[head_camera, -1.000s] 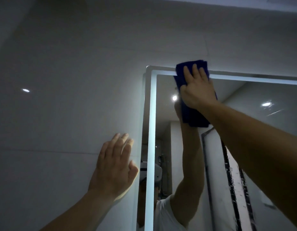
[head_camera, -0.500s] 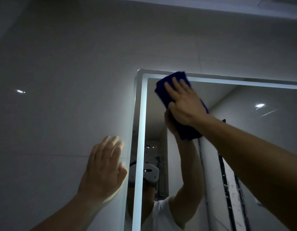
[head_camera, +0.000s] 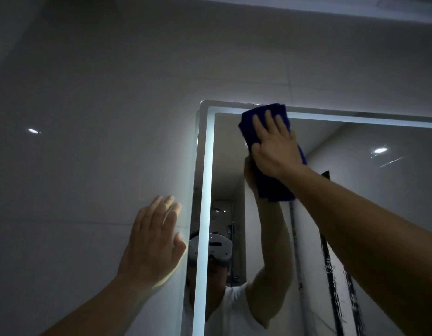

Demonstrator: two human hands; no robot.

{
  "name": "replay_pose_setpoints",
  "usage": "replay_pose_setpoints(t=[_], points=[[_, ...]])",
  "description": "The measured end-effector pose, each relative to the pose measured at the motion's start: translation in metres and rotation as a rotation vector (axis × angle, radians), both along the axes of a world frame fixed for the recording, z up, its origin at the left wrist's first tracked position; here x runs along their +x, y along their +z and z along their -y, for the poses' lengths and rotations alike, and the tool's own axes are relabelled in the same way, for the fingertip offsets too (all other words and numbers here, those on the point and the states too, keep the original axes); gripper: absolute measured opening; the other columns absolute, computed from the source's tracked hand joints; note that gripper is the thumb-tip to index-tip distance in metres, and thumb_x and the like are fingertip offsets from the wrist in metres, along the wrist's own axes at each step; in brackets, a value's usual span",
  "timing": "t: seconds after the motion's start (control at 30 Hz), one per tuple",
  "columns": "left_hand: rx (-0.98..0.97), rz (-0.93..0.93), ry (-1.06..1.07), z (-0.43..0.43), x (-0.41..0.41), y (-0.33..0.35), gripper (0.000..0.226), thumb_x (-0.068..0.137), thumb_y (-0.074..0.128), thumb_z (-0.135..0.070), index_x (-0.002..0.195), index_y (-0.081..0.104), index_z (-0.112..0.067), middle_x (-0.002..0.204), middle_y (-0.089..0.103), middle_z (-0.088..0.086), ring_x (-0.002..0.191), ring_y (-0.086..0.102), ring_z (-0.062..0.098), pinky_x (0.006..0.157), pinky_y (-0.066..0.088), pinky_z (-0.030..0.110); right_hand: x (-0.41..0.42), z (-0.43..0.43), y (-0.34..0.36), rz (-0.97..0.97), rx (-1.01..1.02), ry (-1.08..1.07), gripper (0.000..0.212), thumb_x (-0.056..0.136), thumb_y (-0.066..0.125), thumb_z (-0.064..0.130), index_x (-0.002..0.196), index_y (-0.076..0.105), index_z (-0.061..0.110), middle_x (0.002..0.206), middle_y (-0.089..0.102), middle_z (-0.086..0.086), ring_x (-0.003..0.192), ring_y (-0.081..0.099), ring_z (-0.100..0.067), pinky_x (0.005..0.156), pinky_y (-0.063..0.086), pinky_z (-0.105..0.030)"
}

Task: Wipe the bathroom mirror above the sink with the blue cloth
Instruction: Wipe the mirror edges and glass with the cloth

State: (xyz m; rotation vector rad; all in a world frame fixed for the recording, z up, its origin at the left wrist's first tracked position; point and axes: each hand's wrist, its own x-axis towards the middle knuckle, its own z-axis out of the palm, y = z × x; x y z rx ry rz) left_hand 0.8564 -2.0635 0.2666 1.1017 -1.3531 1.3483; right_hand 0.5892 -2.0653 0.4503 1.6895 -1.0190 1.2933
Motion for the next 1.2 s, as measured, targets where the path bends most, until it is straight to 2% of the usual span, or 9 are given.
replay_pose_setpoints(t=[0.13,0.37,0.5,0.67,0.77,0.83,0.97,1.07,1.2], points=[[-0.006,-0.004,0.000,0.000,0.000,-0.001,0.052,0.090,0.037,-0.031,0.134,0.049,-0.006,0.141,0.051,0.021,0.133,0.047,0.039,0.110,0.038,0.057,-0.010,0.001,-0.045,-0.379,-0.110,-0.009,0.065,0.096,0.019,0.044,0.156,-0.003,0.033,0.161,-0.016,0.005,0.149,-0.017,-0.014,0.119,-0.011,-0.037],[-0.008,0.004,-0.007,0.003,0.001,0.000,0.053,0.090,0.038,-0.031,0.132,0.054,-0.004,0.141,0.052,0.021,0.132,0.048,0.040,0.110,0.038,0.057,-0.034,0.013,0.047,0.169,0.009,-0.021,0.066,0.100,0.033,0.031,0.158,0.003,0.025,0.166,-0.003,-0.004,0.152,-0.003,-0.024,0.122,0.004,-0.047],[-0.002,0.005,-0.009,0.002,0.003,0.000,0.053,0.091,0.037,-0.031,0.132,0.055,-0.003,0.141,0.052,0.021,0.133,0.047,0.040,0.109,0.038,0.057,-0.030,0.010,0.002,0.070,-0.044,0.037,0.064,0.099,0.029,0.032,0.158,0.007,0.026,0.166,0.000,-0.003,0.152,-0.002,-0.021,0.122,0.001,-0.044],[0.037,-0.028,-0.056,-0.002,-0.001,-0.001,0.050,0.096,0.031,-0.030,0.133,0.052,-0.003,0.140,0.051,0.021,0.133,0.045,0.039,0.111,0.036,0.057,-0.020,0.011,-0.133,-0.189,-0.075,0.061,0.065,0.094,0.023,0.042,0.155,0.004,0.034,0.165,-0.002,0.003,0.151,-0.011,-0.014,0.121,-0.008,-0.039],[0.072,-0.160,-0.224,-0.013,-0.016,0.003,0.058,0.099,0.024,-0.040,0.138,0.048,-0.006,0.147,0.046,0.018,0.138,0.040,0.039,0.115,0.029,0.056,-0.041,0.019,-0.126,-0.360,-0.063,0.024,0.062,0.097,0.027,0.042,0.156,0.006,0.035,0.164,-0.004,0.005,0.151,-0.012,-0.013,0.121,-0.006,-0.040],[0.087,-0.221,-0.305,-0.023,-0.034,0.005,0.065,0.097,0.020,-0.048,0.147,0.040,-0.013,0.157,0.035,0.011,0.147,0.029,0.032,0.120,0.019,0.052,-0.049,0.019,-0.088,-0.248,-0.040,-0.014,0.062,0.100,0.028,0.041,0.156,0.003,0.035,0.164,-0.007,0.004,0.151,-0.011,-0.015,0.123,-0.001,-0.045],[0.112,-0.090,-0.252,-0.027,-0.069,-0.002,0.063,0.096,0.026,-0.048,0.152,0.034,-0.020,0.163,0.024,0.003,0.152,0.014,0.022,0.121,0.011,0.047,-0.038,0.009,-0.051,0.096,0.041,0.027,0.062,0.102,0.031,0.032,0.158,0.004,0.029,0.166,-0.004,-0.002,0.152,-0.006,-0.020,0.123,0.001,-0.045],[0.194,-0.074,-0.196,-0.017,-0.077,-0.014,0.063,0.096,0.027,-0.048,0.150,0.037,-0.018,0.162,0.028,0.006,0.150,0.021,0.028,0.117,0.025,0.060,-0.027,0.005,-0.095,0.022,0.024,0.041,0.063,0.099,0.025,0.037,0.158,0.003,0.029,0.166,-0.004,-0.002,0.152,-0.008,-0.020,0.121,-0.005,-0.041],[0.241,-0.070,-0.142,0.000,-0.075,-0.026,0.066,0.098,0.018,-0.050,0.158,0.014,-0.022,0.167,0.006,0.000,0.154,-0.001,0.022,0.120,0.016,0.057,-0.031,0.012,-0.205,-0.147,-0.022,0.025,0.070,0.092,0.029,0.041,0.157,0.009,0.030,0.166,0.002,-0.002,0.153,-0.002,-0.022,0.122,-0.004,-0.043]])
